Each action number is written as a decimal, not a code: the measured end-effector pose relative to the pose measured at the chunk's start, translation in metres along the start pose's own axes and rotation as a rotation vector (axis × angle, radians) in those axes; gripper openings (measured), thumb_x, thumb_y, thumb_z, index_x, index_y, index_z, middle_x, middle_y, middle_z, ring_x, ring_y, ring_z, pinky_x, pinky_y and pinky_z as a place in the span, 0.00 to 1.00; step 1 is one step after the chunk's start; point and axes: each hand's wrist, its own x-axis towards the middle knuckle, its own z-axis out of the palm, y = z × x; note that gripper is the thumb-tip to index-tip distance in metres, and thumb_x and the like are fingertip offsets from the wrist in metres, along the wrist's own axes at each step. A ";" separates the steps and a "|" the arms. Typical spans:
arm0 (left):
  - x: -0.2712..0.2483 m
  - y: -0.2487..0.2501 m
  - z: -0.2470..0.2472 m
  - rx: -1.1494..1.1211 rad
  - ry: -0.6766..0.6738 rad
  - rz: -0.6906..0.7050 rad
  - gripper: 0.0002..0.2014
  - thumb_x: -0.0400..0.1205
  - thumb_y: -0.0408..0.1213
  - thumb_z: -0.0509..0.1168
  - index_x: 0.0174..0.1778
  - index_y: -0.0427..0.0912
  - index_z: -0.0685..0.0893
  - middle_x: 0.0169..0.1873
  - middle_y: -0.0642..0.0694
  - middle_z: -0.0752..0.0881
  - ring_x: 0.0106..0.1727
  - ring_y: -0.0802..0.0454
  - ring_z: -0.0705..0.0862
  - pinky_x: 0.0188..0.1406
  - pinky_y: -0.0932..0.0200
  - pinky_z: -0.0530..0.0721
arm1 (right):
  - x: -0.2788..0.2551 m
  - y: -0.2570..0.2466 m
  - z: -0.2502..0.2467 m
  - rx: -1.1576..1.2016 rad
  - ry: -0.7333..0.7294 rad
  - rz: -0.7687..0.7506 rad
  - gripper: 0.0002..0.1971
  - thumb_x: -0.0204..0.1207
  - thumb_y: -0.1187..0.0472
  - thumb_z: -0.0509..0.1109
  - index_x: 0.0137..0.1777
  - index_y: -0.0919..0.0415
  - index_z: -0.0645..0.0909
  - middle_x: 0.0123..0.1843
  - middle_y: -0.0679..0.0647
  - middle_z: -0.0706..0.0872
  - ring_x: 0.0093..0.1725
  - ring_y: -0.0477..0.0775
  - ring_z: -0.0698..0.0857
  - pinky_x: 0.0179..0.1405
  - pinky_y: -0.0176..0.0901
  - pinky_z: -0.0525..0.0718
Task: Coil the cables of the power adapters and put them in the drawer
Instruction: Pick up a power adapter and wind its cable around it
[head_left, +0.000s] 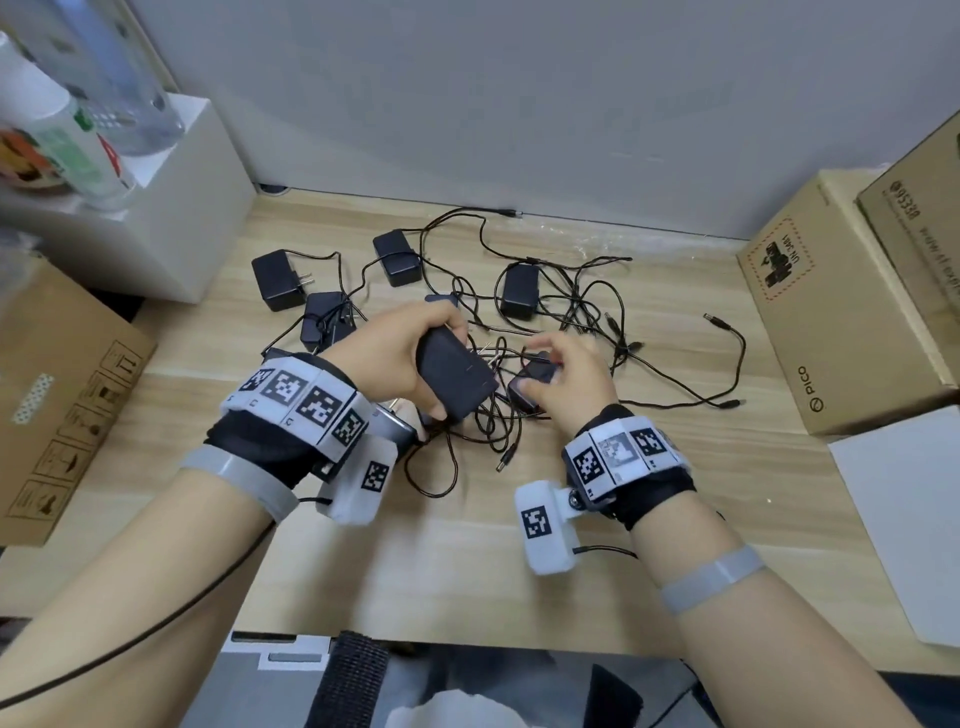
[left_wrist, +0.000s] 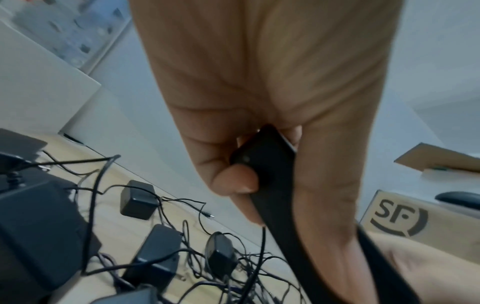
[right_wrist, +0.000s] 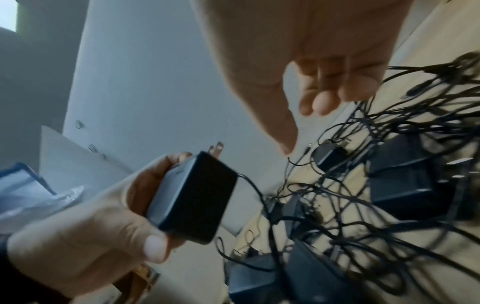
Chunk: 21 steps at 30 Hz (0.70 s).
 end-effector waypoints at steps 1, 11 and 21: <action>0.001 0.004 0.000 -0.053 -0.002 0.018 0.33 0.53 0.29 0.84 0.47 0.52 0.74 0.44 0.56 0.78 0.46 0.56 0.77 0.40 0.69 0.75 | 0.000 -0.006 -0.002 0.038 0.033 -0.056 0.22 0.68 0.69 0.74 0.61 0.54 0.80 0.56 0.50 0.70 0.44 0.43 0.75 0.44 0.23 0.69; -0.002 0.036 -0.002 -0.860 0.110 0.072 0.27 0.51 0.41 0.78 0.45 0.53 0.78 0.43 0.53 0.81 0.41 0.58 0.82 0.32 0.65 0.81 | 0.004 -0.036 -0.008 0.443 -0.243 -0.128 0.15 0.77 0.75 0.63 0.56 0.54 0.75 0.44 0.44 0.83 0.41 0.34 0.85 0.44 0.29 0.82; 0.003 0.035 0.012 -1.106 0.295 -0.210 0.31 0.70 0.67 0.54 0.55 0.44 0.81 0.42 0.46 0.80 0.42 0.53 0.79 0.34 0.63 0.78 | -0.003 -0.047 -0.015 0.302 -0.033 -0.166 0.13 0.82 0.59 0.61 0.35 0.53 0.80 0.16 0.33 0.77 0.19 0.34 0.75 0.29 0.31 0.69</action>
